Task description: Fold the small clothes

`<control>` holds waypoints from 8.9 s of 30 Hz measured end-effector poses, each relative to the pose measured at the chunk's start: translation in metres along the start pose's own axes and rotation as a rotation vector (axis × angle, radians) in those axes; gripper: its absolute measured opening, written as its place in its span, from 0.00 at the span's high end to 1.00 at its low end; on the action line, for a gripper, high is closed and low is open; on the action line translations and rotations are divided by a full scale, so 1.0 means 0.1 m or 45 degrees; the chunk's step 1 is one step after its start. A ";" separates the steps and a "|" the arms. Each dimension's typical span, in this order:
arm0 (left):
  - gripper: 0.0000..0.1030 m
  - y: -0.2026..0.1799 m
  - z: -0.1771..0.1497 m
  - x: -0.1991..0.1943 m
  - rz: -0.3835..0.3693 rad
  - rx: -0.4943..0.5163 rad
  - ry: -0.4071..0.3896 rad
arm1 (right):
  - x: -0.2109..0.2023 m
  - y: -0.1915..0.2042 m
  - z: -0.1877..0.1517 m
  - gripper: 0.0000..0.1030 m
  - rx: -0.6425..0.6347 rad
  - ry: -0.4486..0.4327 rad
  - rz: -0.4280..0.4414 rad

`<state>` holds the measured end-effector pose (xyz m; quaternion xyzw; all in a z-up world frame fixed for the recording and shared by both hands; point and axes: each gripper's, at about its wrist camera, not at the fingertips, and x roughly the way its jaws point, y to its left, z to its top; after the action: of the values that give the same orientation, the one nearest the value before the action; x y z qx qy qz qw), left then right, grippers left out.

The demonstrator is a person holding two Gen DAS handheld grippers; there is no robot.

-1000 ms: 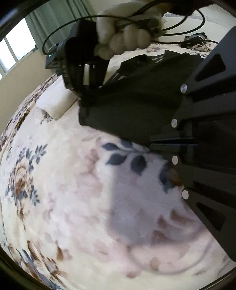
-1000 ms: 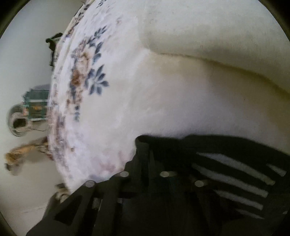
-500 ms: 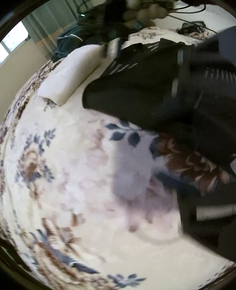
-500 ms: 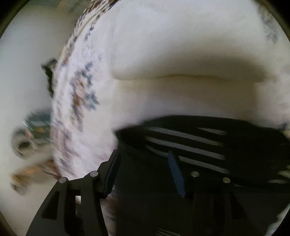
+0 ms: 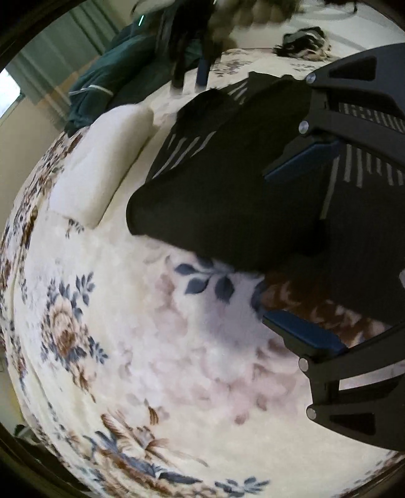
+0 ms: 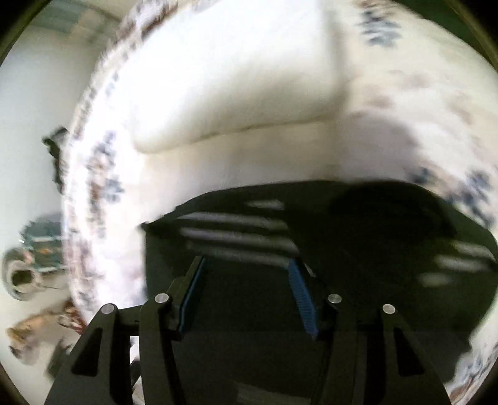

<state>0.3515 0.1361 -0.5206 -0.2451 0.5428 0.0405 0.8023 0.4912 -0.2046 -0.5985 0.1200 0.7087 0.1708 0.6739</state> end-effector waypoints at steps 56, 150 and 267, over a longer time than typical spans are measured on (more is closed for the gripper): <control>0.10 -2.25 -3.38 0.36 0.282 0.098 0.375 | -0.19 -3.71 -0.26 0.88 0.314 0.040 0.422; 0.47 -2.67 -4.45 0.42 0.028 0.371 0.485 | -0.88 -4.14 -0.80 0.38 0.241 0.217 0.233; 0.95 0.81 -2.68 -0.62 -0.043 0.075 0.386 | 0.80 -0.88 -5.40 0.52 0.480 0.415 0.144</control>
<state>0.0712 0.1027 -0.5716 -0.2339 0.6544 -0.0263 0.7186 -0.0470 -0.2961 -0.6894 0.2539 0.8195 0.0903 0.5059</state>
